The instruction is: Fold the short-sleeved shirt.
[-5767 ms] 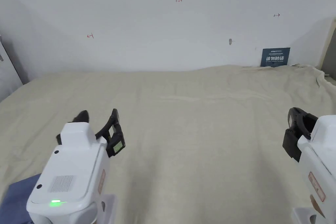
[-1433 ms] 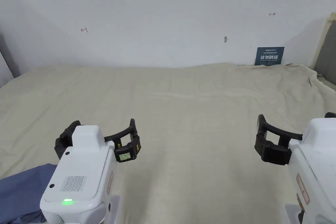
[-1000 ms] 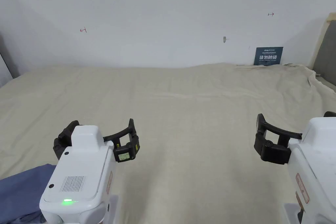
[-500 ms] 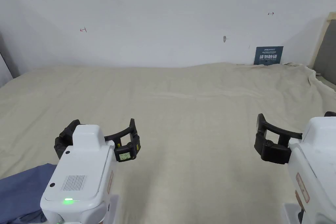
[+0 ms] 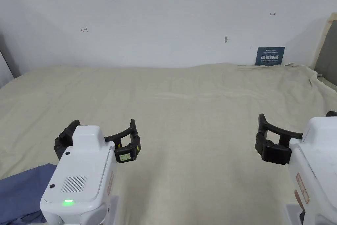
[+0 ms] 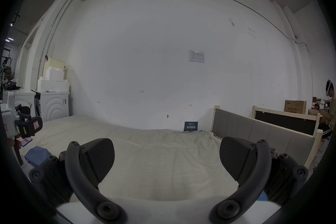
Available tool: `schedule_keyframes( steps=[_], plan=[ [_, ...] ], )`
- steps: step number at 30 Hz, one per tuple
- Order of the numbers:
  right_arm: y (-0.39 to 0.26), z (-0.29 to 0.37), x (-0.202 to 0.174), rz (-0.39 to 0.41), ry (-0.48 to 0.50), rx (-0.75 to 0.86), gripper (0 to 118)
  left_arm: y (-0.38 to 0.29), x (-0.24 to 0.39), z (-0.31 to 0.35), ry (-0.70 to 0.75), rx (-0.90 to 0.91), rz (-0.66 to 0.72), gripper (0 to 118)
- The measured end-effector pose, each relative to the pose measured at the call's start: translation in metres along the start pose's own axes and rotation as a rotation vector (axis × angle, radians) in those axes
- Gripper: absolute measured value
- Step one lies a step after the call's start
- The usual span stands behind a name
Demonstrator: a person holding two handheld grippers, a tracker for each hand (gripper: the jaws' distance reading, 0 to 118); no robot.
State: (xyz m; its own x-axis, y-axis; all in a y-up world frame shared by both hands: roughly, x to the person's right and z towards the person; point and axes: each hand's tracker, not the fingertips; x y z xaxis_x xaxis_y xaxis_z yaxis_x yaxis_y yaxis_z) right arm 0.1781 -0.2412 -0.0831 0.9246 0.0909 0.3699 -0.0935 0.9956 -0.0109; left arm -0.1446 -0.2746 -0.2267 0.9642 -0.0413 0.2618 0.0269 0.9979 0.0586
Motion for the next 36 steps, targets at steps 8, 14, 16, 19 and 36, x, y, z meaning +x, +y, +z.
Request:
schedule_keyframes(
  steps=[8, 14, 16, 19, 36],
  plan=[
    [0.004, -0.006, 0.000, -0.032, 0.017, -0.084, 115, 0.000, -0.003, 0.002, -0.002, 0.000, -0.003, 118],
    [0.013, -0.011, -0.003, -0.207, -0.051, -0.308, 115, 0.002, -0.004, 0.003, -0.005, 0.008, 0.000, 118],
    [0.016, -0.017, -0.001, -0.252, -0.091, -0.436, 115, 0.003, -0.005, 0.004, -0.004, 0.011, 0.002, 118],
    [0.020, -0.025, 0.002, -0.276, -0.111, -0.572, 115, 0.004, -0.005, 0.004, -0.006, 0.012, 0.000, 118],
    [0.024, -0.026, -0.007, -0.203, -0.138, -0.510, 115, 0.004, -0.006, 0.002, -0.011, 0.009, 0.008, 118]
  ],
)
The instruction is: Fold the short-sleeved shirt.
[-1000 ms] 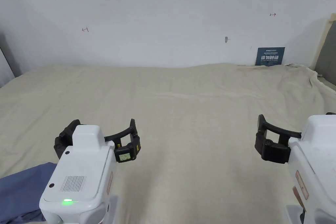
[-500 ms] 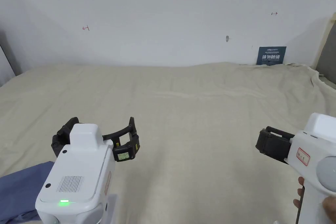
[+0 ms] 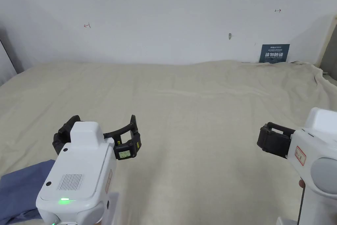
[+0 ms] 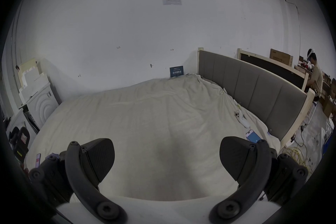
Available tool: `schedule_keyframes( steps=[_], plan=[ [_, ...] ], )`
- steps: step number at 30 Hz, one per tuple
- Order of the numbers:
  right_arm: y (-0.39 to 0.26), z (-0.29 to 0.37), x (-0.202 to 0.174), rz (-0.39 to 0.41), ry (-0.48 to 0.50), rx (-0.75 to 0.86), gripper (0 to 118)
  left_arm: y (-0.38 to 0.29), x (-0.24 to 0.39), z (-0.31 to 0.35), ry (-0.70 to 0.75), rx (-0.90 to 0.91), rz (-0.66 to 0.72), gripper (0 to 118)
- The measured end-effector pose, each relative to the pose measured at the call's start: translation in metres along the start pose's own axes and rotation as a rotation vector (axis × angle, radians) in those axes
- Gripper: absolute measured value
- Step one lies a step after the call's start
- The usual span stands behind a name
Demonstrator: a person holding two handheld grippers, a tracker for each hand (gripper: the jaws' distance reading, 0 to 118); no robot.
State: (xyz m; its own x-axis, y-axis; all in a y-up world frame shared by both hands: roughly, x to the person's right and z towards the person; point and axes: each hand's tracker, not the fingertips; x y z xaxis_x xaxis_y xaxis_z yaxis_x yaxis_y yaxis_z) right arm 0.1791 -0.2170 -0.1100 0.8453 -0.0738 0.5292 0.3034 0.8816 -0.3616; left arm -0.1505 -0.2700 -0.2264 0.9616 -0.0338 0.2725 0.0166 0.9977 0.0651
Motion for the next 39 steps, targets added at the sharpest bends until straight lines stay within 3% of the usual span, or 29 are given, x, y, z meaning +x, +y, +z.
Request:
schedule_keyframes(
  steps=[5, 8, 11, 15, 22, 30, 39],
  plan=[
    [-0.001, 0.001, -0.001, 0.002, 0.000, 0.000, 115, 0.000, 0.001, 0.001, -0.001, 0.002, -0.003, 118],
    [-0.003, 0.001, -0.004, 0.059, -0.023, 0.071, 115, 0.001, 0.001, 0.001, -0.005, 0.004, -0.002, 118],
    [-0.008, -0.001, -0.001, 0.102, 0.042, 0.132, 115, 0.001, 0.002, 0.002, -0.008, 0.009, 0.000, 118],
    [-0.017, 0.000, 0.002, 0.063, 0.094, 0.278, 115, 0.002, 0.003, 0.002, -0.010, 0.013, 0.000, 118],
    [-0.025, -0.006, 0.003, 0.094, 0.021, 0.398, 115, 0.002, 0.006, 0.003, -0.014, 0.015, -0.007, 118],
    [-0.031, 0.011, -0.002, 0.149, 0.028, 0.502, 115, 0.001, 0.007, 0.003, -0.015, 0.014, -0.008, 118],
    [-0.032, 0.003, 0.011, 0.158, 0.053, 0.526, 115, 0.004, 0.009, 0.004, -0.014, 0.026, -0.015, 118]
  ],
)
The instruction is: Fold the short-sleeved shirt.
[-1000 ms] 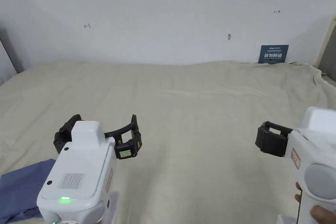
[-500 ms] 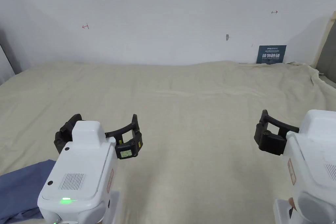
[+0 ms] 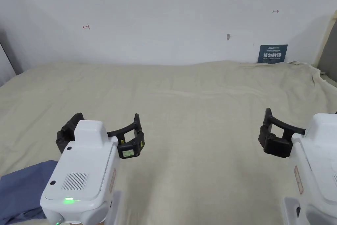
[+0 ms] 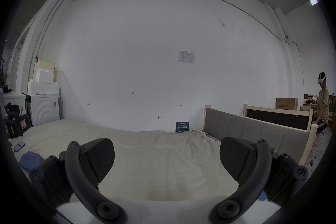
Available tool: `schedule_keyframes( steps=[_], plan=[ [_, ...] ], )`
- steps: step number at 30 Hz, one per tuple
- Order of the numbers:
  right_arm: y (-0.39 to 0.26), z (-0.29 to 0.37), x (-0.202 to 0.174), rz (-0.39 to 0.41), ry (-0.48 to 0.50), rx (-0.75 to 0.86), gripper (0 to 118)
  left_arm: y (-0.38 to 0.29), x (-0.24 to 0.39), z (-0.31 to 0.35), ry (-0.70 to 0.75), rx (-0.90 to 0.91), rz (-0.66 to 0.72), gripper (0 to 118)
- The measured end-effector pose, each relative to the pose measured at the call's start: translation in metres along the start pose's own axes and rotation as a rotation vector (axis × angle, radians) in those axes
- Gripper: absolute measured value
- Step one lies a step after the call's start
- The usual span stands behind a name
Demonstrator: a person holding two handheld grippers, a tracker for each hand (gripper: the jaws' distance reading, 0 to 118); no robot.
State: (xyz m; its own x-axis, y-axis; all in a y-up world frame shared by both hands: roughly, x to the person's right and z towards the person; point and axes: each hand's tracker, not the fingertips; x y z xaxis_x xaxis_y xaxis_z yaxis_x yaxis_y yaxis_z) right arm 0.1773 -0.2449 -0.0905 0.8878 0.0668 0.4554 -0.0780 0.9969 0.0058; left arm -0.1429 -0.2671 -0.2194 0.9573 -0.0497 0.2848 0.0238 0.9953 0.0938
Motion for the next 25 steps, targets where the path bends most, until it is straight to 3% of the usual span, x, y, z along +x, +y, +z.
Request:
schedule_keyframes(
  steps=[25],
  plan=[
    [0.0022, 0.0012, 0.0035, -0.025, 0.015, -0.009, 115, -0.0007, 0.0010, 0.0017, 0.006, 0.001, -0.001, 118]
  ],
)
